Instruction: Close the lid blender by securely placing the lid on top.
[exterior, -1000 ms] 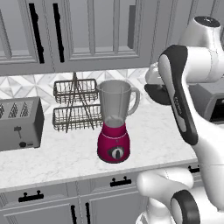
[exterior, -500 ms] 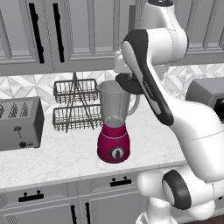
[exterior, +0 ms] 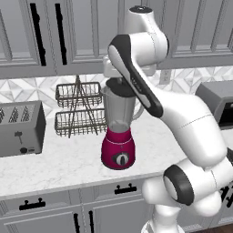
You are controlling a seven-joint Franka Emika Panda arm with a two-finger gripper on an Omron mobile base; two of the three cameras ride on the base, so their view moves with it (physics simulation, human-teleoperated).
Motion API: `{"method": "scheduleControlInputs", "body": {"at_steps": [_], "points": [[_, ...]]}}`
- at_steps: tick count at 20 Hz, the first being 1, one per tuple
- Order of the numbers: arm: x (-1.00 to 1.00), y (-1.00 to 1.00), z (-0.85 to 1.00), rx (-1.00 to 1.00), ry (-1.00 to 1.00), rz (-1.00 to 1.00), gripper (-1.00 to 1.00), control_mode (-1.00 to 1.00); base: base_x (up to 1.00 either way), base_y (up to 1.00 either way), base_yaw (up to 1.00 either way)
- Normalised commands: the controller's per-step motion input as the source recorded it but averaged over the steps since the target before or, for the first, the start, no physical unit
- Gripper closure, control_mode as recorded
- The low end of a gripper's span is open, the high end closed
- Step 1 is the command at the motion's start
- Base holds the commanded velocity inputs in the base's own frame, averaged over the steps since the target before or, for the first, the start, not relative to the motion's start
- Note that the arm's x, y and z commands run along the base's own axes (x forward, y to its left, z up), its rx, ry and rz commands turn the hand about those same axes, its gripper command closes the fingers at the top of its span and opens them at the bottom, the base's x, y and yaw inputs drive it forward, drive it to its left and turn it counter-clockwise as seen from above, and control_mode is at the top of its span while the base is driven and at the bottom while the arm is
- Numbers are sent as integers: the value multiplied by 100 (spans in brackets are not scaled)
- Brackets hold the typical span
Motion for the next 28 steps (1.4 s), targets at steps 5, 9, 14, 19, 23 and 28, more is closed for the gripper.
{"method": "scheduleControlInputs", "body": {"at_steps": [5, 9, 14, 19, 23, 28], "points": [[37, 8, -36, -2, 4, 9, 100, -100, 0, 0, 0], [39, -1, -15, 0, 0, 9, 100, -100, 0, 0, 0], [43, 0, 0, 0, 0, 6, 100, -100, 0, 0, 0], [23, 0, -14, -3, -1, 5, 100, -100, 0, 0, 0], [15, 0, -4, -4, -9, 4, 100, -100, 0, 0, 0], [8, 0, -22, -3, -6, 6, 100, -100, 0, 0, 0]]}}
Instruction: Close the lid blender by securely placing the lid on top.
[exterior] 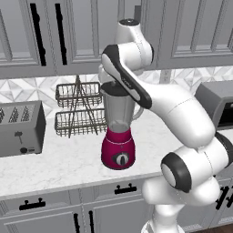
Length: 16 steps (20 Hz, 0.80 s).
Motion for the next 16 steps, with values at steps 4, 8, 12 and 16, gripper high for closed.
{"method": "scheduleControlInputs", "body": {"at_steps": [4, 8, 12, 16], "points": [[0, 0, -54, 0, 0, 7, 100, -100, 0, 0, 0], [0, 0, -44, 1, 5, 8, 100, -100, 0, 0, 0], [0, 0, 18, 7, 8, 6, 100, -100, 0, 0, 0], [0, 0, 27, 4, 1, 8, 100, -100, 0, 0, 0]]}}
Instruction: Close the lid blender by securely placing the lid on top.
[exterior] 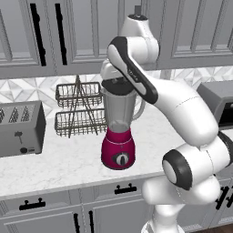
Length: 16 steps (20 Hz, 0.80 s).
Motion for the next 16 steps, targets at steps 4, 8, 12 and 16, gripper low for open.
{"method": "scheduleControlInputs", "body": {"at_steps": [4, 8, 12, 16], "points": [[-1, 0, 2, 0, 6, 7, 100, -100, 0, 0, 0], [-21, 0, -16, 0, 3, 6, 100, -100, 0, 0, 0], [-6, 0, -19, 0, 7, 5, 100, -100, 0, 0, 0], [0, 0, -41, -1, 13, 2, 100, -100, 0, 0, 0]]}}
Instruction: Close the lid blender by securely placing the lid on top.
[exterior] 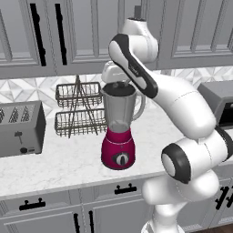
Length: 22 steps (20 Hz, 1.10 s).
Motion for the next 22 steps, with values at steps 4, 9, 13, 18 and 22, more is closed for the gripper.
{"method": "scheduleControlInputs", "body": {"at_steps": [4, 9, 13, 18, 22], "points": [[0, 0, -49, -4, 14, 2, 100, -100, 0, 0, 0], [-2, 15, -50, -11, 1, 0, -100, -100, 0, 0, 0], [-11, 7, -6, -6, -6, 0, -100, -100, 0, 0, 0], [-14, 0, 4, 0, -6, -1, -100, -100, 0, 0, 0], [-66, 2, 0, 0, -14, -2, -100, -100, 0, 0, 0]]}}
